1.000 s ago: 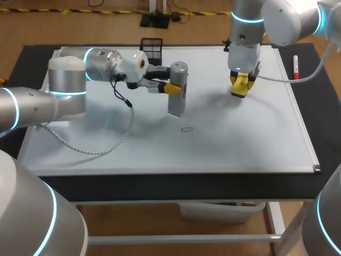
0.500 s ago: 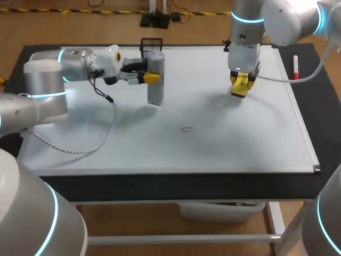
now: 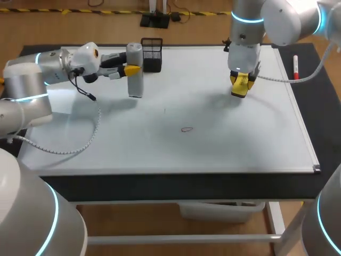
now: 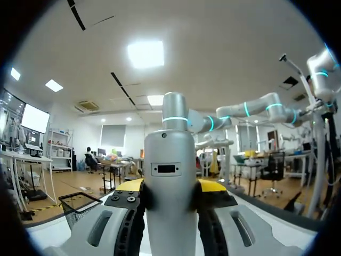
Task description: Pick up the inspection probe, press it on each red-marked spot on the whiteboard one by one, put down the probe, pick up the eraser, and wipe off all the red marks.
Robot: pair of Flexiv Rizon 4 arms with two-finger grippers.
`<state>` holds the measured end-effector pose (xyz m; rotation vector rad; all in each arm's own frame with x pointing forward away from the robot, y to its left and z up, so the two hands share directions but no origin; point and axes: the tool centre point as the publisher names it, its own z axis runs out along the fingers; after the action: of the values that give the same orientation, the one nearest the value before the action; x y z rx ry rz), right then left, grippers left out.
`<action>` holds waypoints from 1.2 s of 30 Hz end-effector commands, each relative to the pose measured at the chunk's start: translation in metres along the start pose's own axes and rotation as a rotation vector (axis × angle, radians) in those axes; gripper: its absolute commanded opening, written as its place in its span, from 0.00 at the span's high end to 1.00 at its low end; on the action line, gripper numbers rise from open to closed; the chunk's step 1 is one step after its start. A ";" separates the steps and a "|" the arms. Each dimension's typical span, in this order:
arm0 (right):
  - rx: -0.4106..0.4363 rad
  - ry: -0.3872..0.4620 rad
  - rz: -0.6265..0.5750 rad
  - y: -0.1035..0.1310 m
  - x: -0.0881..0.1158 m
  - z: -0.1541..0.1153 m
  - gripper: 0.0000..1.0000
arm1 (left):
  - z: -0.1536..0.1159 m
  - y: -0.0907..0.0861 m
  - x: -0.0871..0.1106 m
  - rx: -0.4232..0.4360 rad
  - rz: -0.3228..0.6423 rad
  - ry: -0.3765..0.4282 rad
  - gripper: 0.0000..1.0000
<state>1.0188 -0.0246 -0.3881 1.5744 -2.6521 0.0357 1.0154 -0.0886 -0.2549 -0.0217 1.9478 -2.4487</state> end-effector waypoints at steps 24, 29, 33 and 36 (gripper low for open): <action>0.002 0.001 -0.002 0.000 0.001 -0.001 1.00 | -0.053 -0.012 -0.053 0.042 0.009 -0.054 1.00; 0.002 0.001 -0.002 0.000 0.001 -0.001 1.00 | -0.059 -0.015 -0.055 0.056 0.014 -0.053 1.00; 0.002 0.001 -0.002 0.000 0.001 -0.001 1.00 | -0.059 -0.015 -0.055 0.056 0.014 -0.053 1.00; 0.019 0.010 -0.023 0.004 -0.005 -0.005 1.00 | -0.059 -0.015 -0.055 0.056 0.014 -0.053 1.00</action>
<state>1.0199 -0.0234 -0.3878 1.5942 -2.6436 0.0421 1.0662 -0.0272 -0.2536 -0.0794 1.8513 -2.4578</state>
